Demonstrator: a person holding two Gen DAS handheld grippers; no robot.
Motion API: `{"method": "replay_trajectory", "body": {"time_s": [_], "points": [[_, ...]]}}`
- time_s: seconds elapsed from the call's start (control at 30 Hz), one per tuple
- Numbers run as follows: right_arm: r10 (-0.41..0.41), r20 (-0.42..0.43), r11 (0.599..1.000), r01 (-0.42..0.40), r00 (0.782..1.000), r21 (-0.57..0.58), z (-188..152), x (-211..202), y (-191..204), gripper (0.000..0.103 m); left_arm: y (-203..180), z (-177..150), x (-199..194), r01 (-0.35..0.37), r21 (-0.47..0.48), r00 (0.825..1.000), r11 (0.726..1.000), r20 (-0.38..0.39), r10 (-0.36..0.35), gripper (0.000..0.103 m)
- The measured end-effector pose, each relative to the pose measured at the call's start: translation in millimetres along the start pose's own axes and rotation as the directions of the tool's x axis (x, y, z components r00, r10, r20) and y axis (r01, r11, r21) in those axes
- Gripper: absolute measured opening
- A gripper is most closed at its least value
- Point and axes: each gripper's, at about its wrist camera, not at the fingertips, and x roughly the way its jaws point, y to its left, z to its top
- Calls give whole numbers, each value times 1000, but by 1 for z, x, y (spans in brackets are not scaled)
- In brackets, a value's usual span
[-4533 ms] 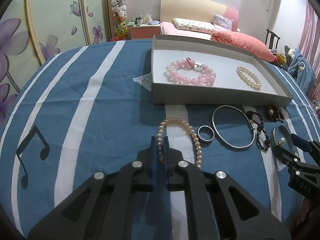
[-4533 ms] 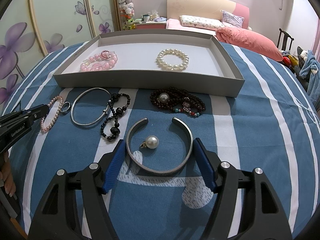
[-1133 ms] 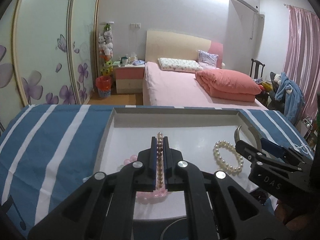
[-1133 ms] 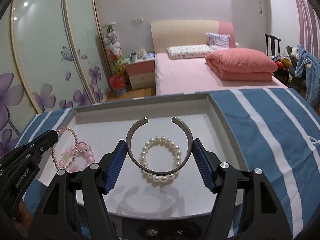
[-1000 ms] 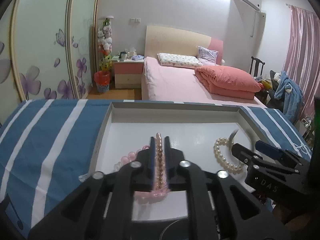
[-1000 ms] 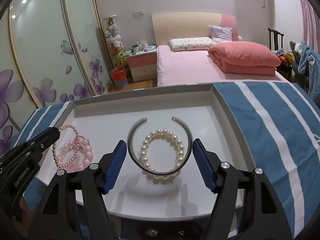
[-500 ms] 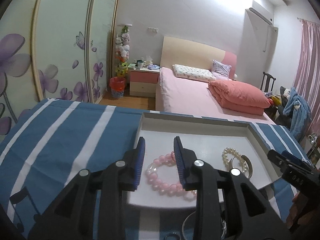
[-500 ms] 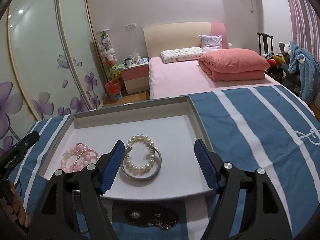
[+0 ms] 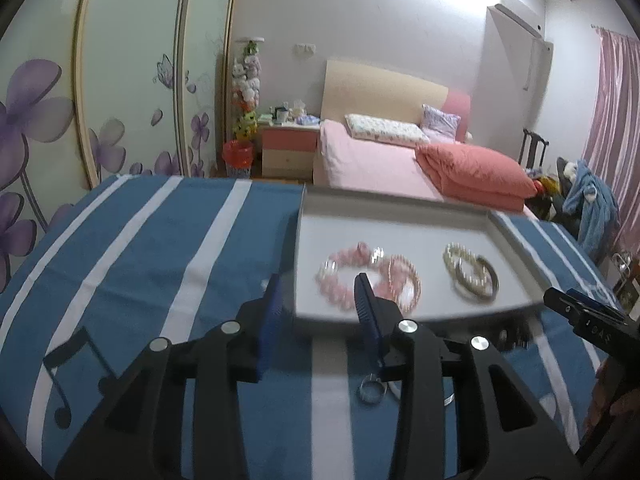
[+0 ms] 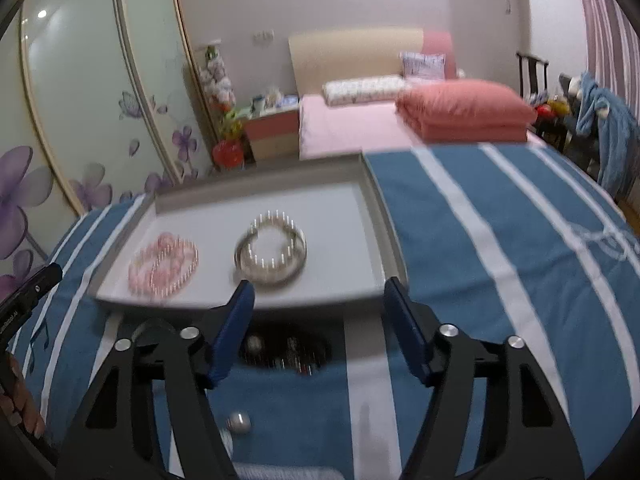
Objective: Organize jewelry
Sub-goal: 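Lower the pink pearl bracelet into the tray and open the left tool, then grasp the loose white pearl with the right tool while the left tool approaches the silver ring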
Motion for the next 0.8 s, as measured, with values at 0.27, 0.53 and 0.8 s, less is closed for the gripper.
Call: {"method": "replay_trajectory", "body": {"time_s": [0.27,0.53,0.8], "points": [[115,-129,992,-121,985,-42,-43,-9,11,45,2,-32,-9,22,48,997,999,-78,-18,39],[107,-180,972,-142,978,-190,-64,-11,46,36,-6,-49,-13,44,81,993,996,-113,-35,44],[62,-192,973,-102,979,-206,-66,-1,53,23,-17,-54,-12,65,119,990,991,-130,-49,48]]}}
